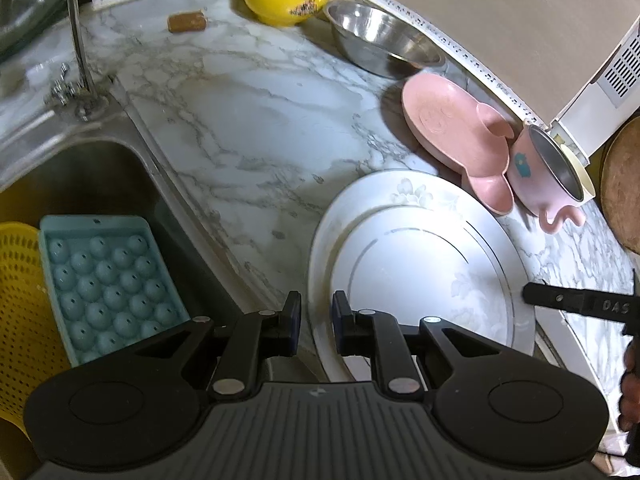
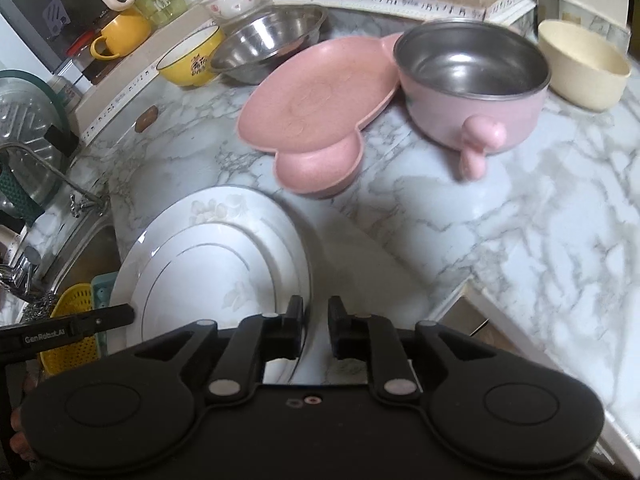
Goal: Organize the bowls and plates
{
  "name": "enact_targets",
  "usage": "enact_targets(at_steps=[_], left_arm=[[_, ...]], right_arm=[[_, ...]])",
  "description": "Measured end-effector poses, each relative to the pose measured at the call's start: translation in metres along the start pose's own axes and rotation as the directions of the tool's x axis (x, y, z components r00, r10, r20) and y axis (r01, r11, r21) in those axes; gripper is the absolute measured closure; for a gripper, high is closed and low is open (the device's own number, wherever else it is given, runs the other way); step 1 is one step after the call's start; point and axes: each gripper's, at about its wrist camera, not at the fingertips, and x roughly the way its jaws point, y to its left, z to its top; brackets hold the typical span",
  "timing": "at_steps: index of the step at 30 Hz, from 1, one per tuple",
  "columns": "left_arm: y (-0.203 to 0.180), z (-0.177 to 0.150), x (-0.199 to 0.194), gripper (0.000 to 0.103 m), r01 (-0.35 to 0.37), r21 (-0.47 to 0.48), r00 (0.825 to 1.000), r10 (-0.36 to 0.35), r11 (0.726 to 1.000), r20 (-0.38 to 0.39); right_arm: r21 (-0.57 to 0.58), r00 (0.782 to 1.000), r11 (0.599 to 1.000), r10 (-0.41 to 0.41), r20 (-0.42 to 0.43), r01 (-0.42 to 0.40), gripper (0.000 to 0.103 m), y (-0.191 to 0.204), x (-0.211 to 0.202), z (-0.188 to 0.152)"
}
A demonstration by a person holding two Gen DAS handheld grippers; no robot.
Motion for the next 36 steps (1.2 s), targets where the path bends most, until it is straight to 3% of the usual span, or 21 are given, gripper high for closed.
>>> enact_targets(at_steps=[7,11,12,14,15,16,20,22,27,36], left_arm=[[-0.007,0.021,-0.015,0.088,-0.061,0.103,0.995,0.052,0.993,0.082],[-0.024,0.045,-0.017,0.086,-0.052,0.183,0.992,0.029,0.982,0.125],[-0.029,0.052,-0.016,0.079,-0.042,0.206,0.991,0.015,0.978,0.134],[-0.04,0.064,-0.012,0.055,-0.033,0.226,0.99,0.0,0.974,0.143],[-0.045,0.069,-0.01,0.035,-0.026,0.234,0.989,-0.009,0.972,0.15],[-0.051,0.075,-0.007,0.028,-0.022,0.242,0.987,-0.018,0.97,0.161],[-0.073,0.098,0.015,0.028,-0.006,0.273,0.99,-0.034,0.962,0.14],[-0.083,0.111,0.03,0.028,-0.001,0.289,0.991,-0.037,0.957,0.125],[-0.102,0.132,0.06,0.028,-0.027,0.345,0.99,-0.022,0.938,0.136],[-0.112,0.162,0.113,0.028,-0.061,0.396,0.994,0.021,0.916,0.106]], right_arm=[[0.016,0.997,0.999,-0.033,0.067,0.032,0.072,-0.007,-0.011,0.013],[0.035,0.993,0.998,-0.047,0.106,0.043,0.064,-0.01,-0.014,0.024],[0.037,0.992,0.998,-0.051,0.115,0.047,0.063,-0.011,-0.014,0.027],[0.038,0.989,0.998,-0.064,0.135,0.06,0.056,-0.011,-0.013,0.033],[0.039,0.988,0.997,-0.07,0.141,0.065,0.054,-0.011,-0.013,0.035],[0.043,0.986,0.997,-0.075,0.146,0.069,0.051,-0.011,-0.012,0.038],[0.054,0.981,0.995,-0.093,0.172,0.085,0.028,-0.013,-0.01,0.046],[0.048,0.978,0.994,-0.106,0.178,0.099,0.024,-0.011,-0.007,0.05],[0.045,0.977,0.991,-0.133,0.168,0.128,0.024,-0.007,0.008,0.059],[0.033,0.976,0.987,-0.161,0.149,0.158,0.033,-0.003,0.032,0.07]])
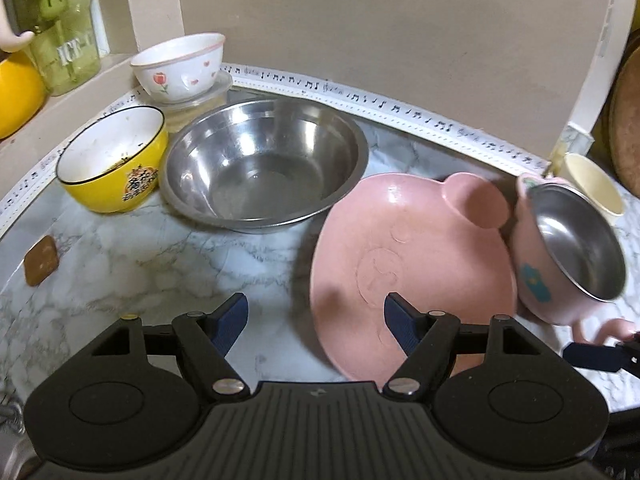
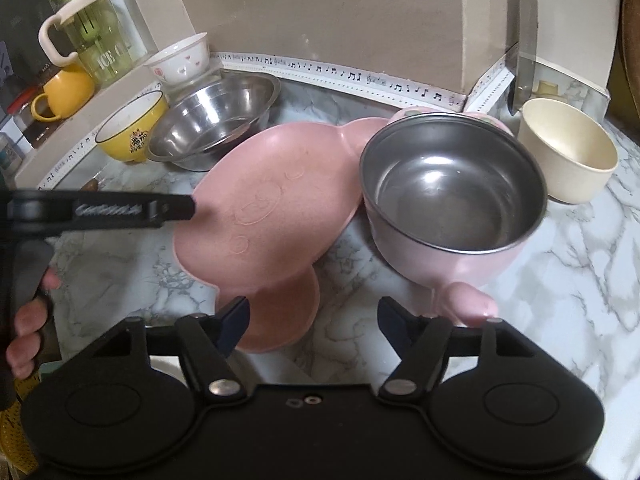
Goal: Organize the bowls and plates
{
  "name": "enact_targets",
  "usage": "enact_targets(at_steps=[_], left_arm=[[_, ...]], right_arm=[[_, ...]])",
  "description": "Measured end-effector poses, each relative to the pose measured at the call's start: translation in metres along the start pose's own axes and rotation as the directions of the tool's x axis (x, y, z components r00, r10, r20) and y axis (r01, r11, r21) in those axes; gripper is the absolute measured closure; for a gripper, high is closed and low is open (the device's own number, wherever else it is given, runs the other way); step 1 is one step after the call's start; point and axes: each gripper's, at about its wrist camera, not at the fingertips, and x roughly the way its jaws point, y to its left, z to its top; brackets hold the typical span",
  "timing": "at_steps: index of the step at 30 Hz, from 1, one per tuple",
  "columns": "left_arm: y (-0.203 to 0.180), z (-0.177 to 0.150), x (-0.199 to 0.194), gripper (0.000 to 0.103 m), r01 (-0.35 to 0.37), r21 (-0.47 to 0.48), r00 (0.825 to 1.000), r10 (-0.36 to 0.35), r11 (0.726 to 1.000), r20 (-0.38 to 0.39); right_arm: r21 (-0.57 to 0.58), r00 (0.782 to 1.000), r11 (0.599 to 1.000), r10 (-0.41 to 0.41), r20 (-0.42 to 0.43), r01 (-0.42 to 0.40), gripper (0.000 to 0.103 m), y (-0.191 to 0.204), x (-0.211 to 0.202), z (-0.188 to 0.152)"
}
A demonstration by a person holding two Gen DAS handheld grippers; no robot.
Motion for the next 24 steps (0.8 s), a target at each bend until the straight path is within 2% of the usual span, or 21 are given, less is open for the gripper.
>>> enact_targets(at_steps=[1,4,8,14,16,21,24], left_arm=[[0.0,0.001,0.004,0.028,-0.005,0.002,1.0,0.005,1.0,-0.004],[0.001,0.003,0.018,0.029,-0.019,0.013,1.0,0.019,1.0,-0.017],[0.0,0.005,0.028,0.031,-0.021,0.016,0.999,0.021,1.0,-0.024],[-0.005,0.008,0.038,0.053,-0.014,0.034,0.999,0.016,0.999,-0.049],[-0.006,0.008,0.041,0.063,-0.016,0.035,0.998,0.018,0.999,-0.057],[-0.005,0.009,0.044,0.075,-0.006,0.032,0.998,0.008,0.999,-0.062],[-0.004,0.011,0.044,0.087,0.003,0.027,0.998,-0.002,1.0,-0.058]], right_arm=[[-0.007,1.0,1.0,-0.012,0.006,0.012,0.034,0.002,0.001,0.001],[-0.029,1.0,1.0,0.007,-0.002,-0.007,0.046,0.006,0.006,0.004],[-0.038,1.0,0.999,-0.005,-0.002,0.005,0.048,0.009,0.007,0.003],[0.015,0.999,1.0,-0.019,-0.029,0.02,0.066,0.002,0.018,0.002],[0.016,0.999,1.0,-0.022,-0.032,0.023,0.072,0.003,0.02,0.001],[0.014,0.999,0.999,-0.035,-0.03,0.036,0.08,0.004,0.023,0.0],[0.015,0.999,0.999,-0.036,-0.031,0.037,0.085,0.003,0.024,0.001]])
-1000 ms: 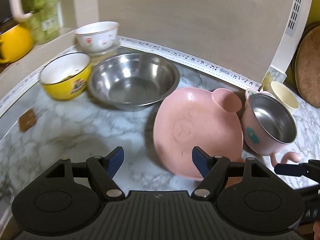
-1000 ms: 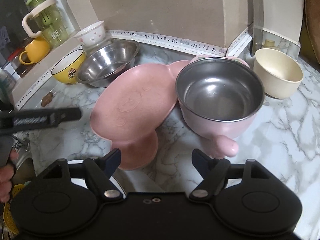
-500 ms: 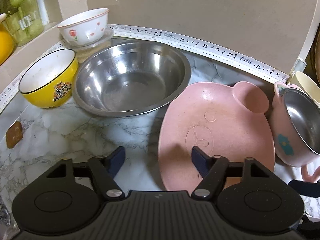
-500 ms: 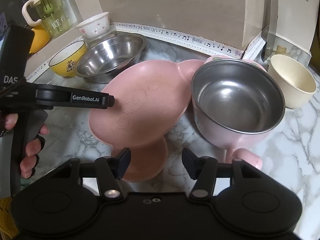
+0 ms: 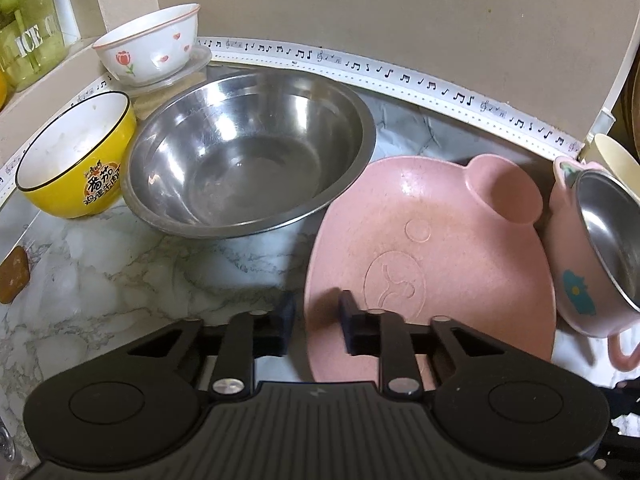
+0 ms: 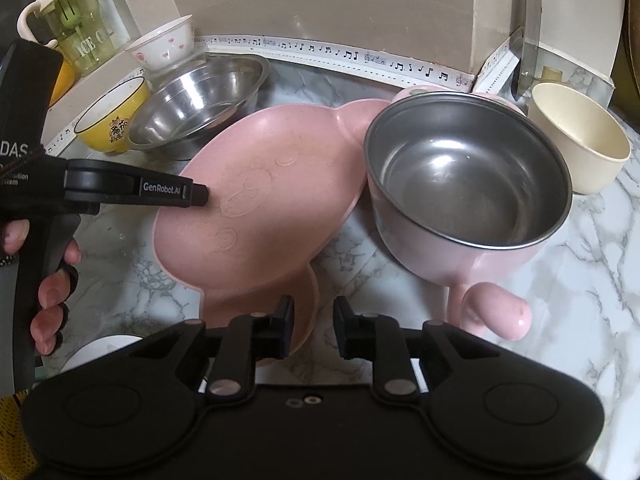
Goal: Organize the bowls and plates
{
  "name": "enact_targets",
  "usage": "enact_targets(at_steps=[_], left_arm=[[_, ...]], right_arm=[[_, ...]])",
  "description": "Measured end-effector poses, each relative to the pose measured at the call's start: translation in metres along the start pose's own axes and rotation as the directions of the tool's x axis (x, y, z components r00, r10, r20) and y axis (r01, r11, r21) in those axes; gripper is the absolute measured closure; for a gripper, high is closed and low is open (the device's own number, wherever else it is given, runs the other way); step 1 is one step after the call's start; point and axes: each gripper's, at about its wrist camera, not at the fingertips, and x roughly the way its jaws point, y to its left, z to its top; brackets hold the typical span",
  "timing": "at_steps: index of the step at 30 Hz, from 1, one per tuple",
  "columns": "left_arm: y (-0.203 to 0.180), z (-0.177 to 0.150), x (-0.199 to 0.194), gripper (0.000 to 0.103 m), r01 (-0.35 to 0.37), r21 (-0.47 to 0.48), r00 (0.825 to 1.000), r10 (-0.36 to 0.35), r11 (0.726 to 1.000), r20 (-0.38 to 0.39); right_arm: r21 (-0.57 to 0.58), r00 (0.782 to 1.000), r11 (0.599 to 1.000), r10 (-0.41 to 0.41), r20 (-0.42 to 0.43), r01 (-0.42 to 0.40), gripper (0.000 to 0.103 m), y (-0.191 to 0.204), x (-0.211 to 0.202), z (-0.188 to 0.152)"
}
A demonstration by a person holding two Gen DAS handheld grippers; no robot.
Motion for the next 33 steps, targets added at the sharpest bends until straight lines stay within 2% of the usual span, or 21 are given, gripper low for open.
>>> enact_targets(at_steps=[4,12,20,29,33], left_arm=[[0.0,0.0,-0.001,0.089,0.0,-0.006,1.0,0.0,1.0,0.008],[0.002,-0.002,-0.01,0.094,-0.001,-0.022,1.0,0.001,1.0,0.012],[0.009,-0.01,-0.027,0.094,0.007,-0.068,0.999,-0.009,0.998,-0.032],[0.016,-0.026,-0.063,0.095,0.024,-0.098,0.999,-0.026,0.995,-0.024],[0.012,-0.03,-0.086,0.095,0.016,-0.072,1.0,-0.016,0.997,0.001]], right_arm=[[0.001,1.0,1.0,0.009,-0.003,-0.009,0.094,0.0,0.002,-0.001],[-0.033,0.999,0.999,-0.004,0.032,0.005,0.095,0.003,-0.003,-0.005],[-0.037,0.998,0.998,0.056,0.035,-0.054,0.095,0.001,-0.023,-0.006],[-0.054,0.993,0.995,0.093,0.067,-0.089,0.095,0.003,-0.049,-0.015],[-0.069,0.99,0.992,0.109,0.093,-0.103,0.095,0.005,-0.066,-0.018]])
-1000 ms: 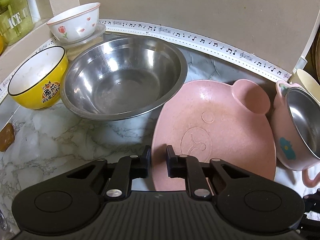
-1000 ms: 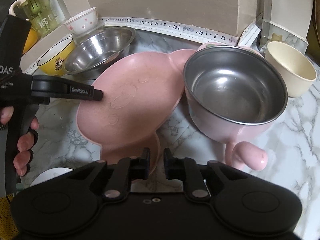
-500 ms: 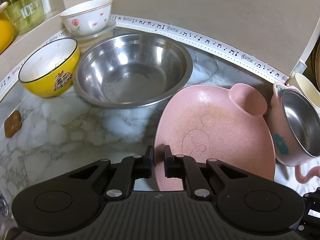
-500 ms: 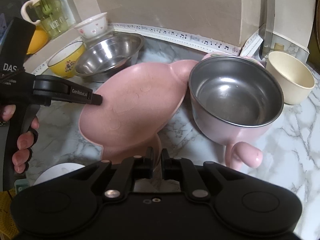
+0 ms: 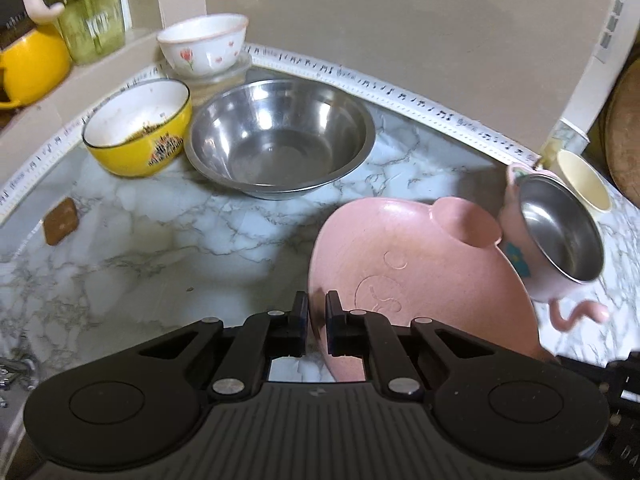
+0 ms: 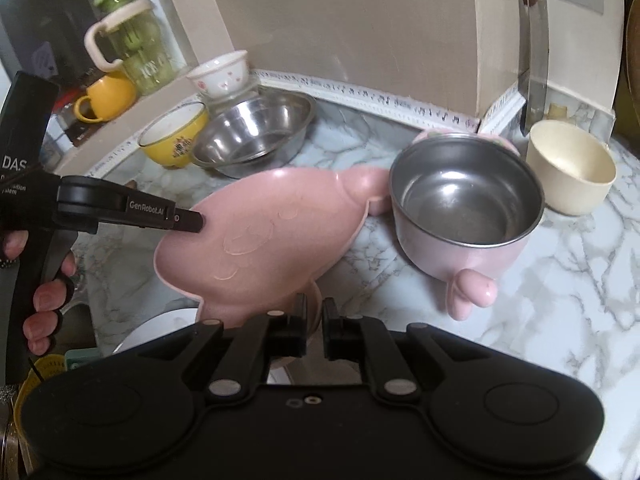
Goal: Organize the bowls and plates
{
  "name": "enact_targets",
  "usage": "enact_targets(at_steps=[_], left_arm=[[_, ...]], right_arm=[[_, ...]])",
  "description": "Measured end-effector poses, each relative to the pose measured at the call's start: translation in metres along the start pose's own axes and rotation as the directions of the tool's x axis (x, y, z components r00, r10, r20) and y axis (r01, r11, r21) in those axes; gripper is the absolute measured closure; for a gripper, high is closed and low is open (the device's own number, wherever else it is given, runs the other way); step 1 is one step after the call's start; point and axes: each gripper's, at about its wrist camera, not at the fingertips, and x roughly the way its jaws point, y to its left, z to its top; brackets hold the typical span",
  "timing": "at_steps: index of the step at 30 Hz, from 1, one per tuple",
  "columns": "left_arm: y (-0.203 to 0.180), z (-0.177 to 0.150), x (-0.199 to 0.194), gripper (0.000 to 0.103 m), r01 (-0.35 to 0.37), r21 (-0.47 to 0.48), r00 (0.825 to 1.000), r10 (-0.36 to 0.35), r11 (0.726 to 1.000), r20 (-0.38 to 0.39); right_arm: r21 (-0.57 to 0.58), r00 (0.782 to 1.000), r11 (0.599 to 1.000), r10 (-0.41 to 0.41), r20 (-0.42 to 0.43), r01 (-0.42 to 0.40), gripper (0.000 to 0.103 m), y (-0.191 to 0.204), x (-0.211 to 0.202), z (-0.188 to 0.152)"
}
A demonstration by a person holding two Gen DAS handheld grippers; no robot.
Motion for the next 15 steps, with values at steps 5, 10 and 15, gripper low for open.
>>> enact_targets(at_steps=[5,10,15], left_arm=[[0.003,-0.01,-0.023,0.095,0.021,-0.015,1.0,-0.021,1.0,-0.009],[0.007,-0.021,-0.043,0.096,0.021,-0.049,1.0,-0.021,0.999,0.01],[0.012,-0.03,-0.064,0.096,0.025,-0.087,0.998,-0.02,0.996,0.053]], right_arm=[[-0.037,0.999,0.999,0.023,0.033,-0.022,0.097,0.003,-0.023,-0.001],[-0.071,0.998,0.996,0.052,0.035,-0.049,0.098,0.01,-0.038,-0.007],[-0.09,0.995,0.993,0.078,0.059,-0.073,0.098,0.017,-0.054,-0.007]])
